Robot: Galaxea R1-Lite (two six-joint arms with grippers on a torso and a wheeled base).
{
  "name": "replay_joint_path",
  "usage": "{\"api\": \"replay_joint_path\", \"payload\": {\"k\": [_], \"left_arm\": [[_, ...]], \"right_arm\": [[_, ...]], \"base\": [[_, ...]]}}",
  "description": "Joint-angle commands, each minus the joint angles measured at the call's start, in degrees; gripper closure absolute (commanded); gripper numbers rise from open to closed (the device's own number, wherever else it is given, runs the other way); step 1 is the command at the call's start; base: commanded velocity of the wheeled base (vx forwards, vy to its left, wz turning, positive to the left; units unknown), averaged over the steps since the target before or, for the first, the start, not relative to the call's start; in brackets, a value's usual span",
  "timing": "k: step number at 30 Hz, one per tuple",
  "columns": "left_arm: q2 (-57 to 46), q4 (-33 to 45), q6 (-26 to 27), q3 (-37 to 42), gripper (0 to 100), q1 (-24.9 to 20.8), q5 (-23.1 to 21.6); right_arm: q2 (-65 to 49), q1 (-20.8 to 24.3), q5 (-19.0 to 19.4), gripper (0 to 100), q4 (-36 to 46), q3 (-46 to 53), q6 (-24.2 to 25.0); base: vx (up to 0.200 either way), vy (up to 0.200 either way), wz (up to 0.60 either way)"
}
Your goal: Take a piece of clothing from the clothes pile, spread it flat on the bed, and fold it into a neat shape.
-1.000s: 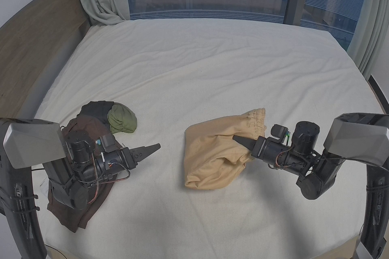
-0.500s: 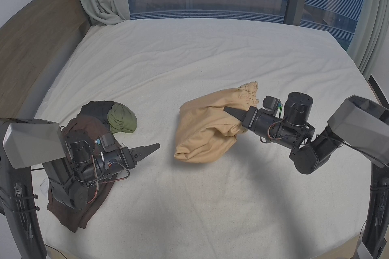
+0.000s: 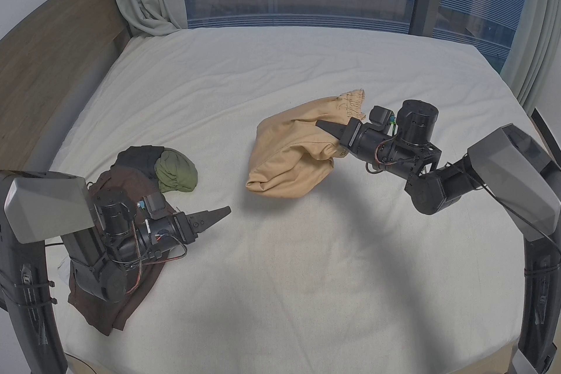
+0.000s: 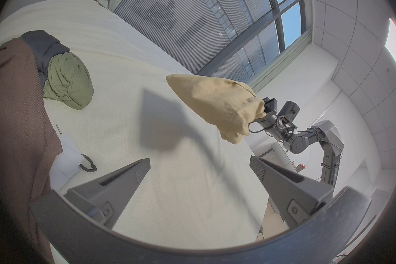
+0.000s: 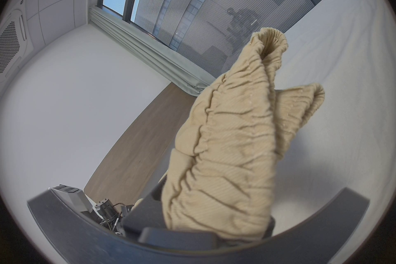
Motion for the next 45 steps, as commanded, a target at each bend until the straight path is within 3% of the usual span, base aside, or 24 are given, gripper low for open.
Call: {"api": "replay_joint_path", "payload": {"k": [1, 10, 24, 25, 31, 38, 45], "left_arm": [[0.1, 0.0, 0.0, 0.0, 0, 0.0, 0.0], [0.0, 0.0, -0.1, 0.0, 0, 0.0, 0.0], [-0.1, -0.1, 0.0, 0.2, 0, -0.1, 0.1], [-0.2, -0.1, 0.0, 0.2, 0, -0.1, 0.1], [-0.3, -0.1, 0.0, 0.1, 0, 0.0, 0.1], [-0.6, -0.1, 0.0, 0.1, 0, -0.1, 0.1], [-0.7, -0.1, 0.0, -0.1, 0, 0.0, 0.1]], "right_arm": [[6.2, -0.8, -0.1, 100, 2.3, -6.1, -0.1], [16.3, -3.1, -0.3, 100, 4.1, -9.9, -2.5], [18.5, -4.4, -1.0, 100, 0.5, 0.0, -5.4], [18.5, -4.4, -1.3, 0, 0.3, 0.5, -5.5], [15.8, -4.5, -3.3, 0, -1.1, 8.2, -6.8], [8.2, -7.2, -5.1, 0, -1.5, 20.7, -12.1], [-4.7, -10.3, -5.7, 0, -2.9, 28.8, -14.5]], "base": [[0.000, 0.000, 0.00], [0.000, 0.000, 0.00], [0.000, 0.000, 0.00], [0.000, 0.000, 0.00], [0.000, 0.000, 0.00], [0.000, 0.000, 0.00], [0.000, 0.000, 0.00]]}}
